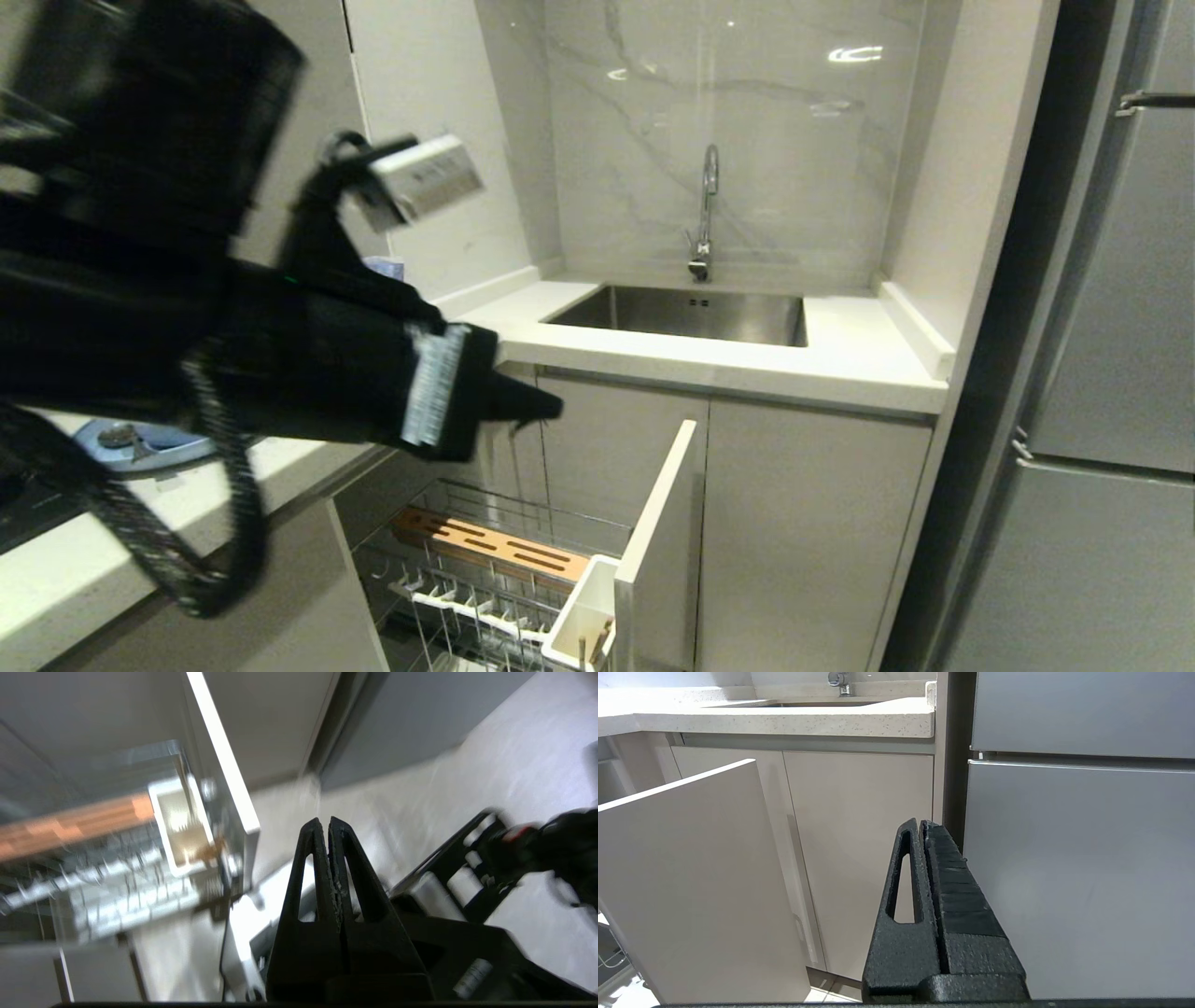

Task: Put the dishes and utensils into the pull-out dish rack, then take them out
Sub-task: Close the cupboard

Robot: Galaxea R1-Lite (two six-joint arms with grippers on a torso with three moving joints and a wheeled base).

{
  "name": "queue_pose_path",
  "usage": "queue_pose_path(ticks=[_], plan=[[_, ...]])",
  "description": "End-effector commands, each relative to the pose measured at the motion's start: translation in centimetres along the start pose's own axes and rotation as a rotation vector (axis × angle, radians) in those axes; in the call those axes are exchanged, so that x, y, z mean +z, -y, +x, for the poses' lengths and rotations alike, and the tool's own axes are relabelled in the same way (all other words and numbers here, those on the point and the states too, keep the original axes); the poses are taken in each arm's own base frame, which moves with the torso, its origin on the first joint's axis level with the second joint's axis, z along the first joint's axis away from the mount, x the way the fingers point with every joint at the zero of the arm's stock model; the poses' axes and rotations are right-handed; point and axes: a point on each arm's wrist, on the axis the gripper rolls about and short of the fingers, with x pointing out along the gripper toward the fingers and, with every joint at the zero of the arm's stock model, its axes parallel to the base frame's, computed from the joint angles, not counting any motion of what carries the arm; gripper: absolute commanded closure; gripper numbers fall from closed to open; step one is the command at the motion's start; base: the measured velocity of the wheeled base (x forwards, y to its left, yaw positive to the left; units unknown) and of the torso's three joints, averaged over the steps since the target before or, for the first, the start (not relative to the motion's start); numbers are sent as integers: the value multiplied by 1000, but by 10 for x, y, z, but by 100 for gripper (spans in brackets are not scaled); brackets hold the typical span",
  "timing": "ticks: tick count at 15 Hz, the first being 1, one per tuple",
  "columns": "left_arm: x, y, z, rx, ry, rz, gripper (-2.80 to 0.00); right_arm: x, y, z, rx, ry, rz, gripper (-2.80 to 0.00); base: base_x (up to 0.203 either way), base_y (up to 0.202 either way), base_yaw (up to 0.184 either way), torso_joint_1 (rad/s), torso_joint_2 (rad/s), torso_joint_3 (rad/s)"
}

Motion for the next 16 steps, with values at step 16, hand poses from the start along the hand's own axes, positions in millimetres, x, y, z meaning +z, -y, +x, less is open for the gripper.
queue_pose_path(ticks=[16], plan=[[-59, 1, 243, 277, -168, -144, 0, -7, 0, 1, 0, -24, 0, 0, 0, 0, 0, 0, 0, 0]])
